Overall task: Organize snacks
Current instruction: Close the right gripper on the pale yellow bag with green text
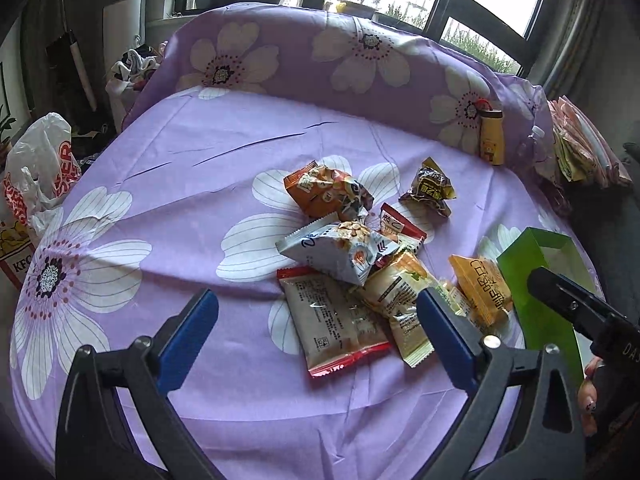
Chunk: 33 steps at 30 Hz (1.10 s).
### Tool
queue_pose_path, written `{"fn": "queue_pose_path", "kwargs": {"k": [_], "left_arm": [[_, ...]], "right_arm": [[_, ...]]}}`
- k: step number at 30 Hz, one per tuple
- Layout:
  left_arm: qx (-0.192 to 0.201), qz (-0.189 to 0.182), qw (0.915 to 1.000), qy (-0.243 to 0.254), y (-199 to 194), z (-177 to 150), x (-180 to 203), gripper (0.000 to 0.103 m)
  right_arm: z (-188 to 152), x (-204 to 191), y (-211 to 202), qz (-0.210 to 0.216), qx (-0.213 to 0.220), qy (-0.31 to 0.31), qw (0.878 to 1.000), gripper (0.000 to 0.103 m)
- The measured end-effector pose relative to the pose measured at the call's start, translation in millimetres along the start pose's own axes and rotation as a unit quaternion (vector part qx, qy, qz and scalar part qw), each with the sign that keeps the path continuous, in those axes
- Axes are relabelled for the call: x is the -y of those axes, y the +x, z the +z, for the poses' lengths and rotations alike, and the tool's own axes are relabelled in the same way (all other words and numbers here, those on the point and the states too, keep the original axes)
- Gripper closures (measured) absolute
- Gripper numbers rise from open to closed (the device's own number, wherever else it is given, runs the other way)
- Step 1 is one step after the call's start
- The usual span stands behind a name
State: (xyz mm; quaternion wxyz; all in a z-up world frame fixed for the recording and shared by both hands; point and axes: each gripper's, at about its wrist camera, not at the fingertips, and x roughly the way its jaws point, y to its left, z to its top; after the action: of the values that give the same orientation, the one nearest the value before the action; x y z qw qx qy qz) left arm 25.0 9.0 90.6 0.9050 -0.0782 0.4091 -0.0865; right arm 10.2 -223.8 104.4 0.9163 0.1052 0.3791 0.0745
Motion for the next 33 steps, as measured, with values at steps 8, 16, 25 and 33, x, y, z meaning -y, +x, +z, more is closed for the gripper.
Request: {"fn": "queue_pose_path", "kwargs": {"k": [8,16,25,33], "left_arm": [[-0.001,-0.040,0.9992,0.006,-3,-3,8,0.009],[-0.002,-0.035,0.9992,0.020,1,-6,17,0.019],[-0.004,-0.048,0.9987,0.017,2,-7,19,0.034],[-0.021,-0.072,0.9971,-0.013,11,-8,13,0.053]], "right_arm": [[-2,-3,2,0.009,-0.001,0.002,1.000,0.014],[-2,-3,1,0.014,0.004,0.004,1.000,0.021],[-1,-2,2,0.025,0.000,0.012,1.000,0.029],[-1,7,7,0.068,-0.022,0.036,0.997,0.032]]}}
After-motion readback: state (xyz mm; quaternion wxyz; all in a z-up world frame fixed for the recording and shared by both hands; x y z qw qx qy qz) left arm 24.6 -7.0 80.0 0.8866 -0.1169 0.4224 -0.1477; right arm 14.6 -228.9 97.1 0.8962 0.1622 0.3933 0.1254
